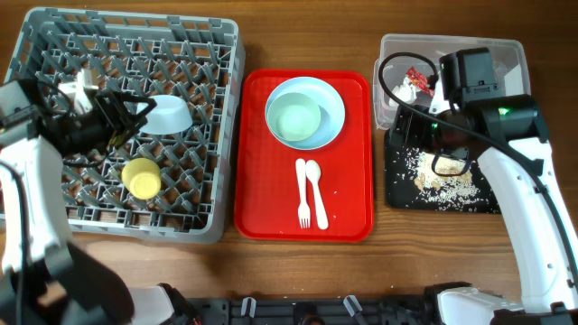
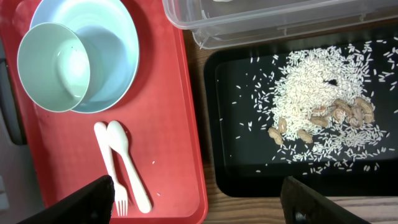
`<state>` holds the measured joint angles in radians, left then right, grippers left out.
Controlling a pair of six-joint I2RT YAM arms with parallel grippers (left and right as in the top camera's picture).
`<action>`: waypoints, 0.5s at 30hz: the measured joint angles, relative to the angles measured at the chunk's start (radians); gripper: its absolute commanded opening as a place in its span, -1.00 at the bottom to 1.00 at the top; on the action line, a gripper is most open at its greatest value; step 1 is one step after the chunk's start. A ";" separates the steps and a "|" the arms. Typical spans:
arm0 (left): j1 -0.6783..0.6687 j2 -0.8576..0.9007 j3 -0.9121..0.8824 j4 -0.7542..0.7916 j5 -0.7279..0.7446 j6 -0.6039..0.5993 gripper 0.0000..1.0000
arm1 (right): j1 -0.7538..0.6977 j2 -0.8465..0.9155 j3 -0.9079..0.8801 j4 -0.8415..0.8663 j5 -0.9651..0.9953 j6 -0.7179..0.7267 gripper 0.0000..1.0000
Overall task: Sort waste into correct bins and load items into the dishwasher rack
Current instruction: 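Grasp the green saucer with the left gripper and place it in the rack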
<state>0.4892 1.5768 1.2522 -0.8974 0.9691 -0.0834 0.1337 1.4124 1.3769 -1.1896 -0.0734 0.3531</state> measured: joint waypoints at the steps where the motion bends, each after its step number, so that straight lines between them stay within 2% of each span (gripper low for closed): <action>1: -0.006 -0.051 0.000 0.007 0.000 0.000 0.23 | 0.000 0.000 0.000 0.000 0.000 0.000 0.72; 4: -0.075 -0.132 0.000 0.055 -0.039 0.002 0.40 | 0.000 0.000 0.000 0.000 0.000 0.000 0.71; 7: -0.211 -0.182 0.002 0.101 -0.137 0.005 0.57 | 0.000 0.000 0.000 -0.003 0.000 0.000 0.71; 13: -0.621 -0.175 0.002 0.249 -0.489 0.013 0.69 | 0.000 0.000 0.000 -0.081 0.112 0.110 0.78; 15: -0.749 -0.140 0.003 0.341 -0.622 0.012 0.72 | 0.000 0.000 0.000 -0.085 0.133 0.136 0.78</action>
<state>-0.2600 1.4372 1.2552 -0.5564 0.3470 -0.0715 0.1337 1.4124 1.3769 -1.2747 0.0593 0.4889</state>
